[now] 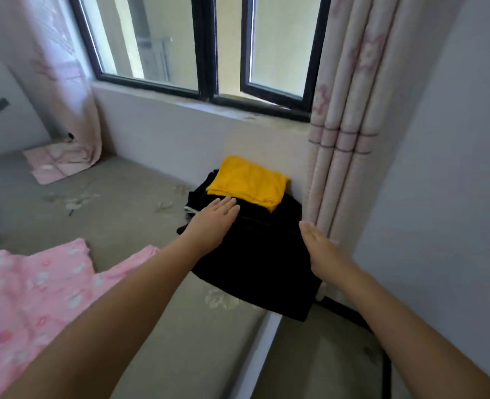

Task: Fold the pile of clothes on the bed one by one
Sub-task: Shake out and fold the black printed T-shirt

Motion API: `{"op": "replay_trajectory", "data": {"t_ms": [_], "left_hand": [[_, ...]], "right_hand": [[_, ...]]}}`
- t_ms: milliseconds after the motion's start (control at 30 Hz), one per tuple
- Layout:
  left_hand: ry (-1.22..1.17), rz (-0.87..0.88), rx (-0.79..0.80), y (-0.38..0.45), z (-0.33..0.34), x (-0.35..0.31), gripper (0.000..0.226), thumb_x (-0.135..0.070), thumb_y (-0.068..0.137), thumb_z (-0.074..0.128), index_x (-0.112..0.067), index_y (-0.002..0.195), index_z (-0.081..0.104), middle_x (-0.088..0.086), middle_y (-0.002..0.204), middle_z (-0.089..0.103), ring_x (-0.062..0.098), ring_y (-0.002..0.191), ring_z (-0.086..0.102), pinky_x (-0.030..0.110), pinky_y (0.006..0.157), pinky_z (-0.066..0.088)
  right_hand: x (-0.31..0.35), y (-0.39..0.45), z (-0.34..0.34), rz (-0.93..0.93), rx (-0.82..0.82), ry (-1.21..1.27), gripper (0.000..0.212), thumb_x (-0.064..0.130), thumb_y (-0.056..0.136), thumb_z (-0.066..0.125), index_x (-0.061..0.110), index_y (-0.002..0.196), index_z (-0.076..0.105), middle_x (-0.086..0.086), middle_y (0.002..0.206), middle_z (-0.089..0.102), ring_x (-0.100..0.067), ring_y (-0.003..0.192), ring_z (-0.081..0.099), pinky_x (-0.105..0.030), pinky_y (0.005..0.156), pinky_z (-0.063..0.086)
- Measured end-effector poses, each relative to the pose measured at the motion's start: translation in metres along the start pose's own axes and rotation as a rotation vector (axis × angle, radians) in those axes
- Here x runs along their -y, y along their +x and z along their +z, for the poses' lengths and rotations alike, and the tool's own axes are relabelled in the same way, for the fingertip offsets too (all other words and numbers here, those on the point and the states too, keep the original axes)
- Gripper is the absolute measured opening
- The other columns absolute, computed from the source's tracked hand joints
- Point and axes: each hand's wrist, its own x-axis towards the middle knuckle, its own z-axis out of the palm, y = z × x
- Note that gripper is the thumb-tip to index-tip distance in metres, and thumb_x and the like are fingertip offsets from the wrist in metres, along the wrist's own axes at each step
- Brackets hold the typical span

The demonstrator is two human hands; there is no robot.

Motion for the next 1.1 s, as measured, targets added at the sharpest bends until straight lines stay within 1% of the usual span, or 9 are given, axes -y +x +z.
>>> {"op": "replay_trajectory", "data": {"t_ms": [300, 500, 667, 733, 800, 867, 933, 1000, 1100], "left_hand": [[0.063, -0.041, 0.021, 0.161, -0.009, 0.085, 0.055, -0.003, 0.096, 0.027, -0.007, 0.146, 0.004, 0.011, 0.155, 0.000, 0.020, 0.143, 0.002, 0.027, 0.113, -0.003], [0.121, -0.120, 0.112, 0.221, 0.013, 0.138, 0.055, -0.005, 0.096, 0.027, -0.006, 0.146, 0.006, 0.012, 0.155, 0.003, 0.019, 0.143, 0.005, 0.026, 0.113, -0.003], [0.117, -0.225, 0.203, 0.278, 0.036, 0.175, 0.052, -0.008, 0.097, 0.027, -0.006, 0.145, 0.009, 0.010, 0.155, 0.007, 0.017, 0.143, 0.008, 0.023, 0.112, -0.003], [0.112, -0.239, 0.253, 0.310, 0.045, 0.188, 0.051, -0.007, 0.097, 0.028, -0.004, 0.145, 0.012, 0.010, 0.155, 0.009, 0.018, 0.142, 0.009, 0.023, 0.111, -0.002], [0.120, -0.250, 0.271, 0.344, 0.055, 0.200, 0.051, -0.004, 0.096, 0.030, -0.003, 0.144, 0.013, 0.010, 0.154, 0.010, 0.018, 0.142, 0.010, 0.024, 0.111, 0.000], [0.090, -0.264, 0.222, 0.374, 0.066, 0.216, 0.052, -0.001, 0.094, 0.033, -0.002, 0.144, 0.016, 0.012, 0.153, 0.013, 0.020, 0.142, 0.013, 0.025, 0.112, 0.001], [0.070, -0.242, 0.100, 0.388, 0.075, 0.226, 0.053, 0.002, 0.091, 0.038, 0.000, 0.142, 0.022, 0.016, 0.151, 0.020, 0.024, 0.141, 0.017, 0.027, 0.114, 0.003], [0.036, -0.202, 0.050, 0.395, 0.097, 0.235, 0.053, 0.006, 0.089, 0.039, 0.001, 0.141, 0.026, 0.017, 0.150, 0.024, 0.027, 0.141, 0.018, 0.029, 0.114, 0.002], [0.052, -0.158, 0.261, 0.386, 0.155, 0.233, 0.058, 0.003, 0.091, 0.037, -0.006, 0.145, 0.016, 0.012, 0.153, 0.014, 0.025, 0.143, 0.007, 0.032, 0.114, 0.000]], "right_hand": [[-0.059, 0.169, -0.076, -0.050, 0.004, -0.056, 0.070, -0.010, 0.088, 0.034, 0.003, 0.145, -0.004, -0.011, 0.155, -0.003, -0.019, 0.143, 0.004, -0.024, 0.112, 0.013], [-0.088, 0.278, -0.074, -0.148, 0.082, -0.004, 0.066, -0.005, 0.090, 0.032, 0.004, 0.145, -0.004, -0.011, 0.155, -0.001, -0.018, 0.143, 0.006, -0.022, 0.111, 0.009], [-0.110, 0.374, -0.064, -0.206, 0.163, 0.083, 0.067, -0.007, 0.089, 0.036, 0.007, 0.147, 0.004, -0.009, 0.155, 0.010, -0.020, 0.140, 0.018, -0.026, 0.110, 0.020], [-0.122, 0.407, -0.059, -0.173, 0.161, 0.114, 0.068, -0.006, 0.087, 0.038, 0.010, 0.147, 0.009, -0.010, 0.152, 0.021, -0.024, 0.135, 0.029, -0.028, 0.106, 0.028], [-0.131, 0.432, -0.057, -0.118, 0.166, 0.135, 0.066, -0.006, 0.087, 0.038, 0.010, 0.146, 0.014, -0.013, 0.145, 0.034, -0.028, 0.124, 0.041, -0.030, 0.094, 0.037], [-0.142, 0.459, -0.054, -0.075, 0.135, 0.156, 0.064, -0.005, 0.087, 0.040, 0.009, 0.145, 0.017, -0.014, 0.137, 0.043, -0.028, 0.105, 0.051, -0.032, 0.079, 0.043], [-0.152, 0.470, -0.053, -0.060, 0.007, 0.131, 0.068, -0.003, 0.088, 0.043, 0.012, 0.147, 0.012, -0.012, 0.138, 0.044, -0.026, 0.103, 0.053, -0.033, 0.075, 0.045], [-0.158, 0.477, -0.035, -0.091, -0.075, 0.086, 0.069, -0.001, 0.089, 0.043, 0.014, 0.147, 0.009, -0.010, 0.145, 0.036, -0.024, 0.121, 0.048, -0.030, 0.083, 0.045], [-0.152, 0.472, 0.025, -0.208, 0.061, -0.014, 0.066, -0.001, 0.093, 0.034, 0.010, 0.146, -0.003, -0.009, 0.155, 0.007, -0.022, 0.143, 0.007, -0.029, 0.111, 0.020]]}}
